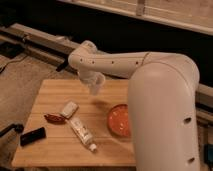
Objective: Pick up the ceramic cup
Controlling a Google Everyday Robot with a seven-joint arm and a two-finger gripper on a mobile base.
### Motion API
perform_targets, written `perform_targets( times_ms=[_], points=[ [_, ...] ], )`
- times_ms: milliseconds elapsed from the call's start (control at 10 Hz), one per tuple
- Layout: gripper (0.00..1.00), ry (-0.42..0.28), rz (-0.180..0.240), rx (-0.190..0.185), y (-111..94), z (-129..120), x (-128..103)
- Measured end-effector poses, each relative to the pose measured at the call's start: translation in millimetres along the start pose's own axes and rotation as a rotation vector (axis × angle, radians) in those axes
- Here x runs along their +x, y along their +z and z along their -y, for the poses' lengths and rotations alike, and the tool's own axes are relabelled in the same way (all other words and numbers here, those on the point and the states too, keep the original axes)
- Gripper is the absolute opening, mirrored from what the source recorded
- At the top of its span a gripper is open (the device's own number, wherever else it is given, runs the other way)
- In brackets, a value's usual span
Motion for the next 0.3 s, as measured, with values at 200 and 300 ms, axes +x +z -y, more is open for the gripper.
perform_targets(
  times_ms=[200, 300],
  points=[
    [0.0, -0.002, -0.001, 0.0, -0.2, 1.4, 1.5],
    [0.0, -0.002, -0.001, 0.0, -0.3, 1.2, 1.4]
  ],
)
